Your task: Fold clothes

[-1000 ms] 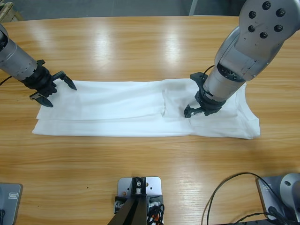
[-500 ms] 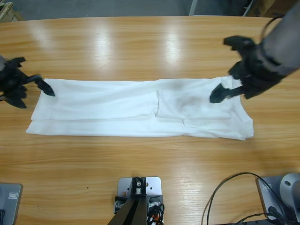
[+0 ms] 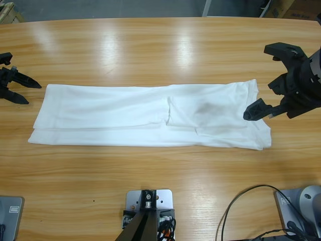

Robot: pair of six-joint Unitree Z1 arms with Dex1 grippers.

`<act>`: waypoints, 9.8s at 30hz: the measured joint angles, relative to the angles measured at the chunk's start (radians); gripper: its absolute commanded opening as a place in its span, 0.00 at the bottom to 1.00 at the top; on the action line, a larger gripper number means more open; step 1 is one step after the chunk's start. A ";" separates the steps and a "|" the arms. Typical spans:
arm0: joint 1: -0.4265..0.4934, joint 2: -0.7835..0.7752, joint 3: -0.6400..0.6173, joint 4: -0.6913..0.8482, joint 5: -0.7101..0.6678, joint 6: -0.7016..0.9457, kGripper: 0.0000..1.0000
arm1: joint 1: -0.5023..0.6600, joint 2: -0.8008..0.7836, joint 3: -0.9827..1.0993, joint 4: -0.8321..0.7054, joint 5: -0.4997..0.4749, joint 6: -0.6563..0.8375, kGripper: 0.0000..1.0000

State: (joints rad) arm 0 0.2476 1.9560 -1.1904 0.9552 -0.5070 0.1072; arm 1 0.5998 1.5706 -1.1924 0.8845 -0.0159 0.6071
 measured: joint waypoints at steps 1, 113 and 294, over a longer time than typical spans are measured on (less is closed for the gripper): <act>0.003 0.013 0.000 0.000 0.000 0.009 0.88 | 0.000 0.000 0.000 0.000 0.000 0.002 1.00; -0.089 -0.068 0.081 -0.004 0.379 -0.443 0.96 | -0.010 0.012 0.108 -0.120 -0.007 0.050 1.00; -0.999 0.547 -1.432 0.392 0.142 -0.869 0.97 | -0.068 -0.011 0.298 -0.286 0.020 -0.014 1.00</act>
State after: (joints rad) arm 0 -0.7517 2.5031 -2.6227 1.3467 -0.3646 -0.7623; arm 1 0.5317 1.5591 -0.8944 0.5984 0.0039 0.5936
